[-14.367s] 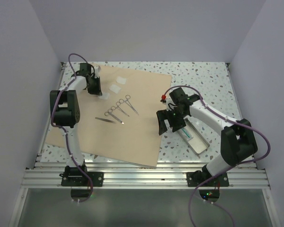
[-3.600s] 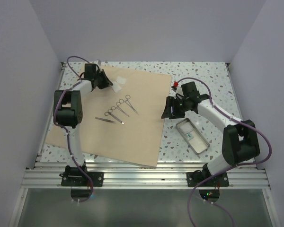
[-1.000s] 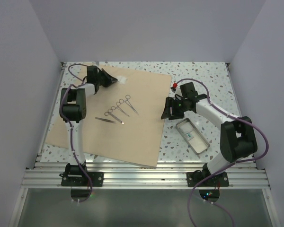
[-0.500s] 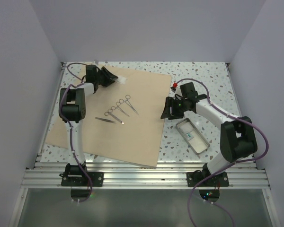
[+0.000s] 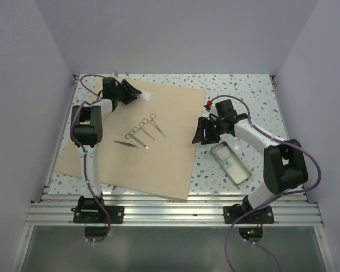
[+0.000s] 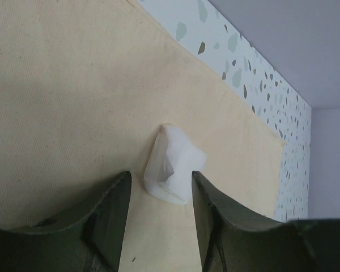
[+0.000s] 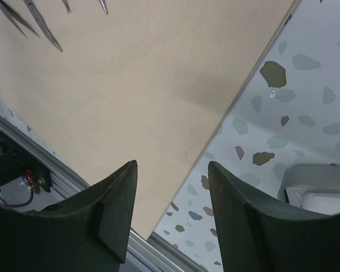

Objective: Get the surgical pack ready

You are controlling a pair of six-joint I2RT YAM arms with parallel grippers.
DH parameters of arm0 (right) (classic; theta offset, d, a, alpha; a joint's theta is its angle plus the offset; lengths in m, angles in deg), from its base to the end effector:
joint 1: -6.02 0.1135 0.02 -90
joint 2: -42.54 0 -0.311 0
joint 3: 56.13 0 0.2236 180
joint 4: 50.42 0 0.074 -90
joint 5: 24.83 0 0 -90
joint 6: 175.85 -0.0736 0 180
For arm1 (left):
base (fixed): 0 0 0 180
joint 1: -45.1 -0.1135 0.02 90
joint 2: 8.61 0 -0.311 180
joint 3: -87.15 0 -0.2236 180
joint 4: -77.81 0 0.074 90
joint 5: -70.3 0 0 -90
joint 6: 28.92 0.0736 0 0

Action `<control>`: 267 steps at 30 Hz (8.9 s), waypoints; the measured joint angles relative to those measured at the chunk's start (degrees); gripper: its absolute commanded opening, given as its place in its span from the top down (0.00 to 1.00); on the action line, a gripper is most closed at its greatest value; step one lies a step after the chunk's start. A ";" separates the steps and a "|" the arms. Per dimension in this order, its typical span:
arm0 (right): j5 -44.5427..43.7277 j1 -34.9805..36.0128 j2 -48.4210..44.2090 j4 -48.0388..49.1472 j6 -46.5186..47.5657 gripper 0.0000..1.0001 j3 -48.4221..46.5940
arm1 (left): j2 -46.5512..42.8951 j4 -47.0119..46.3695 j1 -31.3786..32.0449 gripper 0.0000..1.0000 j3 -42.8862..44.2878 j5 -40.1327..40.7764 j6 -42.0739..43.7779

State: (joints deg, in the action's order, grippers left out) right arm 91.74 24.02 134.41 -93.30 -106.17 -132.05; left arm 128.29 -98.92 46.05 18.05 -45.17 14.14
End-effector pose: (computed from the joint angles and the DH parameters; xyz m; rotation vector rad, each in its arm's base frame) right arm 0.2918 0.1294 0.2432 -0.1212 2.6602 0.8359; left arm 0.5700 -0.0411 0.1593 -0.5794 2.0959 -0.9579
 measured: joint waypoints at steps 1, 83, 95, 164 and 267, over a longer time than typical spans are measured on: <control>0.00 0.00 0.00 0.00 -0.02 0.43 0.00 | 0.33 -0.02 0.04 0.50 0.39 -0.15 -0.02; 33.14 24.24 -0.70 0.81 6.73 0.27 -15.08 | -93.88 29.62 17.18 1.00 -55.63 -30.27 14.36; 33.46 27.91 1.22 3.41 5.20 0.93 -15.65 | -89.96 29.57 17.25 0.90 -55.15 -30.82 13.55; 9.16 -33.29 -20.24 11.82 -16.39 1.00 35.58 | -75.45 45.79 17.25 0.33 -46.51 -5.42 31.08; -5.35 -6.99 -13.88 -14.91 1.31 0.01 5.22 | -27.06 68.08 9.75 0.85 -20.37 32.35 -21.44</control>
State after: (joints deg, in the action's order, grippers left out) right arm 86.38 17.02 120.53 -108.21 -104.85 -126.83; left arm 101.23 -30.84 55.80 -2.32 -12.83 -7.30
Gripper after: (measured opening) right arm 0.986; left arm 0.228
